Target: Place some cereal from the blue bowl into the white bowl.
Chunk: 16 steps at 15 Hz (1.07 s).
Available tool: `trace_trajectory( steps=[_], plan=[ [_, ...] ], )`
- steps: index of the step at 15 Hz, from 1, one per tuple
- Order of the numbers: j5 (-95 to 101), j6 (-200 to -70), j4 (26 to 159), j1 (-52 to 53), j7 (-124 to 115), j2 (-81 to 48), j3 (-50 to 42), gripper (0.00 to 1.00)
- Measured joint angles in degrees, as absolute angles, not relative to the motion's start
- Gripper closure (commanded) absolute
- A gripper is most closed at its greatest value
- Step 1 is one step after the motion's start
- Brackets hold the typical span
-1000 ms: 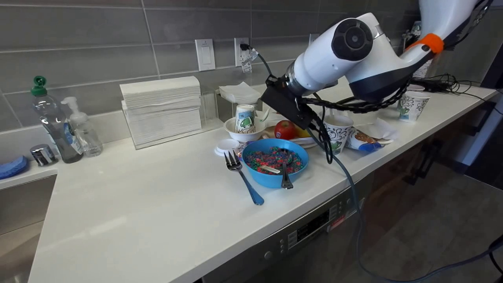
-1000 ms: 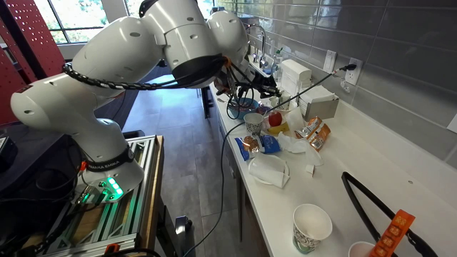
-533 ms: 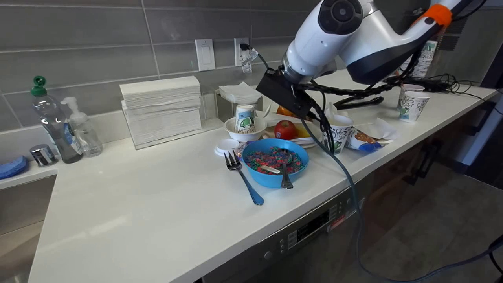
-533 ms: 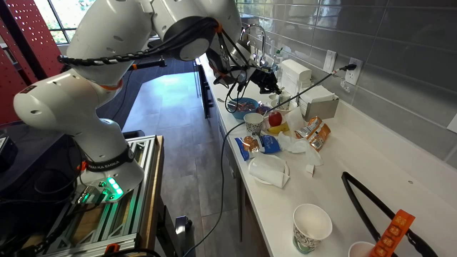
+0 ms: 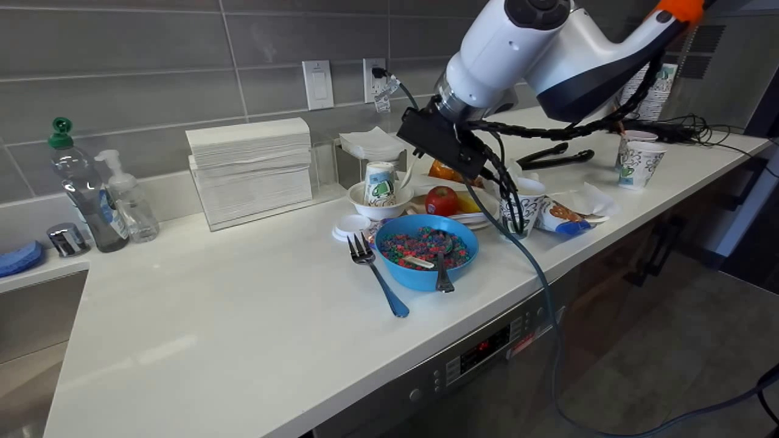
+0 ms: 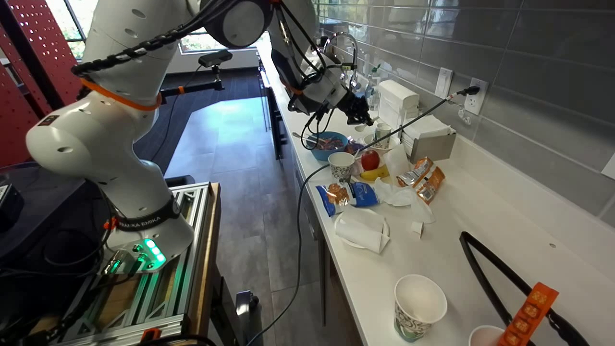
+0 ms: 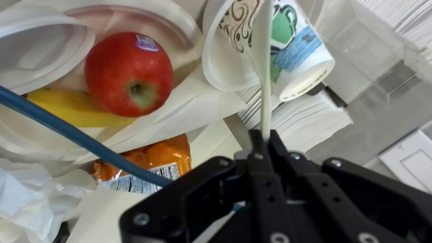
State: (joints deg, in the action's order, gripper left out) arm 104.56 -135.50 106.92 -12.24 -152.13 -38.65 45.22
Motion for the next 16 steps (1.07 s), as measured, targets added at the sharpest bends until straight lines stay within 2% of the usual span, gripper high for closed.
trace_trajectory(
  steps=[5, 11, 16],
  plan=[
    [106.57, -150.09, 110.12, -5.59, -153.45, -34.14, 33.49, 0.99],
    [117.06, -151.67, 112.60, -5.22, -155.28, -34.08, 33.73, 0.99],
    [118.13, -153.60, 112.37, -2.29, -154.87, -34.53, 31.14, 0.99]
  ],
)
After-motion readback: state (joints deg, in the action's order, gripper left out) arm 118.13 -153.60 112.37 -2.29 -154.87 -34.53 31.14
